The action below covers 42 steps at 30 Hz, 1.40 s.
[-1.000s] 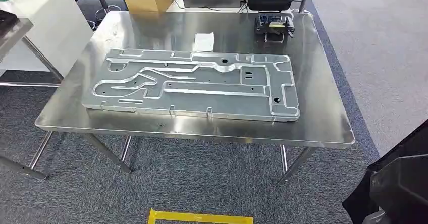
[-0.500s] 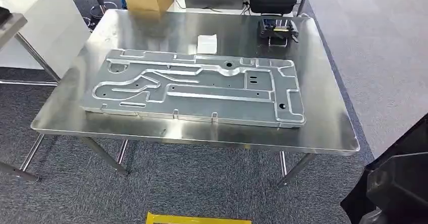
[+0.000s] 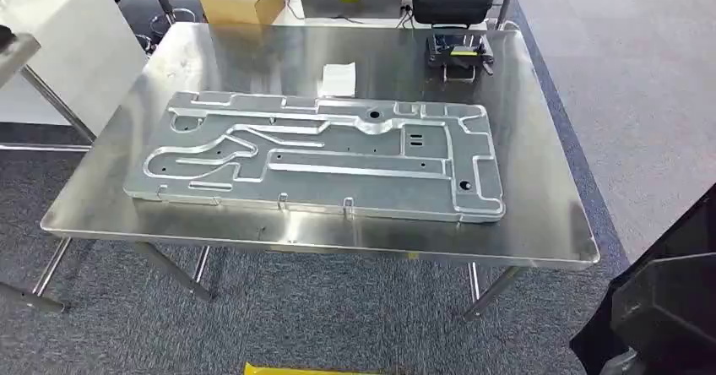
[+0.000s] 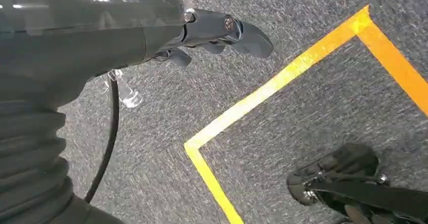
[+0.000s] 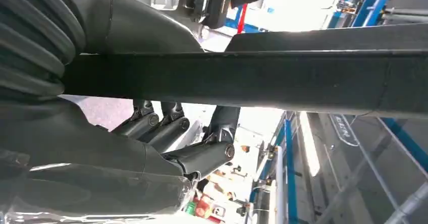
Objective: Take the parts from the cabinet and place them on the table.
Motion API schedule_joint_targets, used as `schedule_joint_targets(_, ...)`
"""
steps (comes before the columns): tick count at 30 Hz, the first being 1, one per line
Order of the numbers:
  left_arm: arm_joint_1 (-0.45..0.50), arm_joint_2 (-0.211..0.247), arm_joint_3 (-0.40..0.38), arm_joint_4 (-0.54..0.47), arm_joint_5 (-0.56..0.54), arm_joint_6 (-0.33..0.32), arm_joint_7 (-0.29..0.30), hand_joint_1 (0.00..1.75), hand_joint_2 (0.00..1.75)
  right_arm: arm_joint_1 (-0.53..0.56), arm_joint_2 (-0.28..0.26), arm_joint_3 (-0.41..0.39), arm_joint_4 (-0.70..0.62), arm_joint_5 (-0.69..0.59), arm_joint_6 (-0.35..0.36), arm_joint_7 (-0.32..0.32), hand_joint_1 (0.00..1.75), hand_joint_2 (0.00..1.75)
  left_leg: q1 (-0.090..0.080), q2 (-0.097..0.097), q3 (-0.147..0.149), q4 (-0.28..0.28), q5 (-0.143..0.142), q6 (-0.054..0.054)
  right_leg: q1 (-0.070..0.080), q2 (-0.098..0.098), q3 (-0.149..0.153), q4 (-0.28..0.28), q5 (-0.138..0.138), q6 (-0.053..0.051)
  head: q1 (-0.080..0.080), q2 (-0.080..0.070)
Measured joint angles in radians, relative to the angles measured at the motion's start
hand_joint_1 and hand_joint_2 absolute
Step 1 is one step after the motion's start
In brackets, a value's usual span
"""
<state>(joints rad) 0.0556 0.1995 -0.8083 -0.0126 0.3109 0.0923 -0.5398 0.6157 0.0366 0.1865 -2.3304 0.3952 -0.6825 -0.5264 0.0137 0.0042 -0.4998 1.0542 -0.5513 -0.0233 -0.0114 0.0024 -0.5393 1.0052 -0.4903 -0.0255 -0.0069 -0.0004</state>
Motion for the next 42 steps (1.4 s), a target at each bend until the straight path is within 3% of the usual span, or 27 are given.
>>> schedule_joint_targets(2,0.001,0.001,-0.005,0.0,0.0,0.0,0.001,0.0,1.75,0.0,0.0,0.001,0.0,0.002,0.0,0.004,1.75,1.75,0.001,0.0,-0.085,0.16,-0.079,-0.007,0.001,-0.002,0.005,0.0,-0.007,-0.007,-0.001,0.0)
schedule_joint_targets(3,0.002,0.001,-0.006,0.0,-0.001,0.0,0.002,0.0,1.75,0.001,0.0,0.001,0.0,0.003,0.0,0.006,1.75,1.75,0.001,0.0,-0.129,0.234,-0.102,-0.009,0.001,-0.002,0.008,0.0,-0.01,-0.008,0.0,0.0)
schedule_joint_targets(4,0.003,0.0,-0.007,0.0,-0.002,-0.001,0.002,0.0,1.75,0.001,0.0,0.001,0.0,0.005,0.0,0.006,1.75,1.75,0.001,0.0,-0.161,0.276,-0.1,-0.011,0.001,-0.002,0.013,0.0,-0.015,-0.008,-0.002,0.0)
schedule_joint_targets(5,0.004,0.0,-0.008,0.0,-0.002,-0.001,0.002,0.0,1.75,0.002,0.0,0.001,0.0,0.006,0.0,0.007,1.75,1.75,0.002,0.0,-0.163,0.261,-0.071,-0.011,0.001,-0.001,0.02,0.0,-0.02,-0.007,-0.001,0.0)
schedule_joint_targets(6,0.004,0.0,-0.008,0.0,-0.002,-0.001,0.003,0.0,1.75,0.002,0.0,0.001,0.0,0.008,0.0,0.008,1.75,1.75,0.002,0.0,-0.145,0.205,-0.023,-0.01,0.001,0.0,0.029,0.001,-0.026,-0.005,-0.001,0.0)
schedule_joint_targets(8,0.005,0.002,-0.013,0.0,-0.002,-0.001,0.004,0.0,1.75,0.002,0.0,0.001,0.0,0.012,0.0,0.012,1.75,1.75,0.002,0.0,-0.068,0.017,0.089,-0.003,0.0,0.0,0.054,0.001,-0.042,0.003,-0.002,0.0)
schedule_joint_targets(9,0.005,0.002,-0.014,0.0,-0.002,-0.001,0.006,0.0,1.75,0.002,0.0,0.001,0.0,0.013,0.0,0.015,1.75,1.75,0.0,-0.001,-0.051,-0.013,0.077,0.002,0.004,-0.001,0.058,0.002,-0.049,0.009,0.001,0.0)
schedule_joint_targets(12,0.006,0.002,-0.015,0.0,-0.002,-0.002,0.009,0.0,1.75,0.002,0.0,0.0,0.0,0.017,0.0,0.027,1.75,1.75,-0.008,-0.001,-0.054,-0.023,0.071,0.019,0.005,0.002,0.058,0.0,-0.054,0.025,0.0,0.0)
schedule_joint_targets(14,0.005,0.001,-0.017,0.0,-0.002,-0.002,0.012,0.0,1.75,0.002,0.0,0.0,0.0,0.016,0.0,0.038,1.75,1.75,0.002,-0.001,-0.044,-0.036,0.08,0.033,0.004,0.003,0.062,0.002,-0.06,0.037,-0.001,0.0)
schedule_joint_targets(15,0.004,0.002,-0.018,0.0,-0.002,-0.002,0.014,0.0,1.75,0.003,0.0,-0.003,0.002,0.016,0.0,0.045,1.75,1.75,-0.006,-0.004,-0.043,-0.034,0.078,0.028,0.008,-0.001,0.062,0.002,-0.038,0.034,0.005,0.0)
schedule_joint_targets(17,0.003,0.001,-0.021,-0.001,-0.002,-0.004,0.016,0.0,1.75,0.001,0.0,-0.013,0.003,0.013,0.0,0.056,1.75,1.75,-0.007,-0.004,-0.039,-0.033,0.072,0.03,0.008,-0.002,0.072,-0.009,-0.056,-0.006,0.006,0.0)
schedule_joint_targets(18,0.003,0.001,-0.021,-0.001,-0.002,-0.004,0.017,0.0,1.75,0.001,0.0,-0.021,0.006,0.012,0.0,0.06,1.75,1.75,-0.009,-0.004,-0.039,-0.033,0.071,0.03,0.007,-0.002,0.073,-0.009,-0.057,-0.012,0.006,0.0)
schedule_joint_targets(22,0.004,0.002,-0.022,-0.001,-0.002,0.0,0.017,0.0,1.75,-0.007,0.0,-0.065,0.018,0.062,0.0,0.087,1.75,1.75,-0.013,-0.004,-0.039,-0.033,0.067,0.036,0.004,-0.002,0.073,-0.013,-0.057,-0.009,0.005,0.0)
schedule_joint_targets(25,0.003,0.002,-0.023,-0.001,-0.007,0.0,0.014,0.0,1.75,-0.031,-0.003,-0.105,0.032,0.142,0.0,0.145,1.75,1.75,-0.014,-0.004,-0.039,-0.033,0.067,0.037,0.003,-0.002,0.074,-0.016,-0.055,-0.001,0.005,0.0)
schedule_joint_targets(26,0.004,0.002,-0.024,-0.001,-0.007,0.001,0.012,0.0,1.75,-0.042,-0.009,-0.123,0.04,0.173,0.0,0.174,1.75,1.75,-0.014,-0.003,-0.039,-0.033,0.067,0.037,0.002,-0.002,0.074,-0.017,-0.055,0.008,0.005,0.0)
schedule_joint_targets(28,0.003,0.002,-0.028,-0.002,-0.007,0.002,0.007,0.0,1.75,-0.065,-0.026,-0.156,0.062,0.227,0.002,0.242,1.75,1.75,-0.014,-0.003,-0.039,-0.033,0.068,0.038,0.0,-0.002,0.077,-0.022,-0.053,0.037,0.005,0.0)
schedule_joint_targets(33,0.004,0.01,-0.034,-0.003,-0.008,0.003,-0.002,0.0,1.75,-0.116,-0.089,-0.219,0.13,0.349,0.065,0.379,1.75,1.75,-0.013,-0.003,-0.036,-0.033,0.068,0.038,0.001,-0.002,0.078,-0.022,-0.053,0.038,0.005,0.0)
schedule_joint_targets(42,0.004,0.024,-0.048,-0.01,-0.019,0.004,-0.002,0.0,1.75,-0.213,-0.175,-0.228,0.242,0.606,0.129,0.54,1.75,1.75,-0.01,-0.003,-0.035,-0.034,0.069,0.039,0.005,-0.003,0.08,-0.021,-0.053,0.038,0.005,0.0)
